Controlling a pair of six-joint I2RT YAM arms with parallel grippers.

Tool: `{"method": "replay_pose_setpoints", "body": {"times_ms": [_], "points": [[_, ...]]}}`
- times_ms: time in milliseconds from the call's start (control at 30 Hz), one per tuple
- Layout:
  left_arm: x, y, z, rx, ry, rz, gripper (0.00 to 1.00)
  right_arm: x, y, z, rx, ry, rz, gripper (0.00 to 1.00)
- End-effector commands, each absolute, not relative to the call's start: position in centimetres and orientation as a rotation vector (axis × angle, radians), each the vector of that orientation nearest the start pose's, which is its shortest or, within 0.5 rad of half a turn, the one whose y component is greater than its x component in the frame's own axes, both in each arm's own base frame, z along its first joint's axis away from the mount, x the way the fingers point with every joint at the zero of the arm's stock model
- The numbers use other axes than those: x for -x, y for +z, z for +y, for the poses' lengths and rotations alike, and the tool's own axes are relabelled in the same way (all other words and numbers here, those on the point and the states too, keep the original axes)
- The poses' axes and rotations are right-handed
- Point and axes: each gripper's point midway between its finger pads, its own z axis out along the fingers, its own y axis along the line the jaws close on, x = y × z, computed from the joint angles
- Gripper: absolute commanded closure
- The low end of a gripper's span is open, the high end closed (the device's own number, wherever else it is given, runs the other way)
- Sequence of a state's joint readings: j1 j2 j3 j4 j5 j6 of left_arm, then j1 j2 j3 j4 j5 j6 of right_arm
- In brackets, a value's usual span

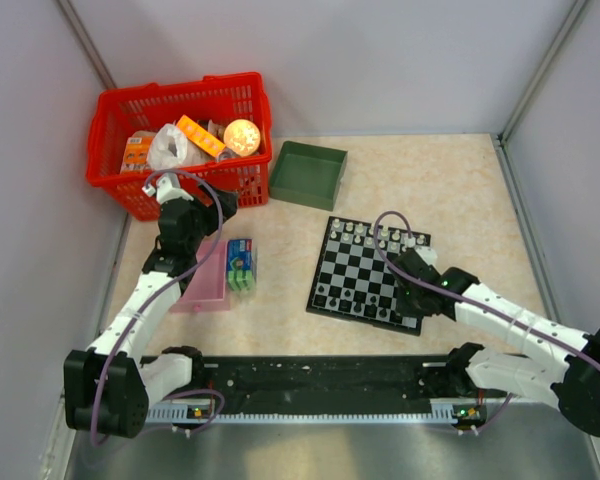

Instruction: Set up the chess pieces on the board

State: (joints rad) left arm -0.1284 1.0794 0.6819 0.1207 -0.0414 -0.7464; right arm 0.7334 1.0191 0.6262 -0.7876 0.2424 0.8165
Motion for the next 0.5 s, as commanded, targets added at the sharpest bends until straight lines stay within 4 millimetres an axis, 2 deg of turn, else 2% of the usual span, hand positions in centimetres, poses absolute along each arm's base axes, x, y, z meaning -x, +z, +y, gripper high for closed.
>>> {"method": "replay_pose_setpoints", "body": {"times_ms": [0,267,467], "points": [[-37.35,22.68,-6.73,0.589,-0.590,1.717,0.01,-16.21,5.61,12.85,-0.186,0.141,2.659,1.00],[-37.36,22.85,-6.77,0.588,-0.593,1.712,0.01,-16.13,5.27,13.22,-0.167,0.164,2.666,1.00],[-37.41,22.81,-6.79,0.586,-0.593,1.715,0.01,-16.25,5.46,13.37,-0.155,0.174,2.661,0.91]]}}
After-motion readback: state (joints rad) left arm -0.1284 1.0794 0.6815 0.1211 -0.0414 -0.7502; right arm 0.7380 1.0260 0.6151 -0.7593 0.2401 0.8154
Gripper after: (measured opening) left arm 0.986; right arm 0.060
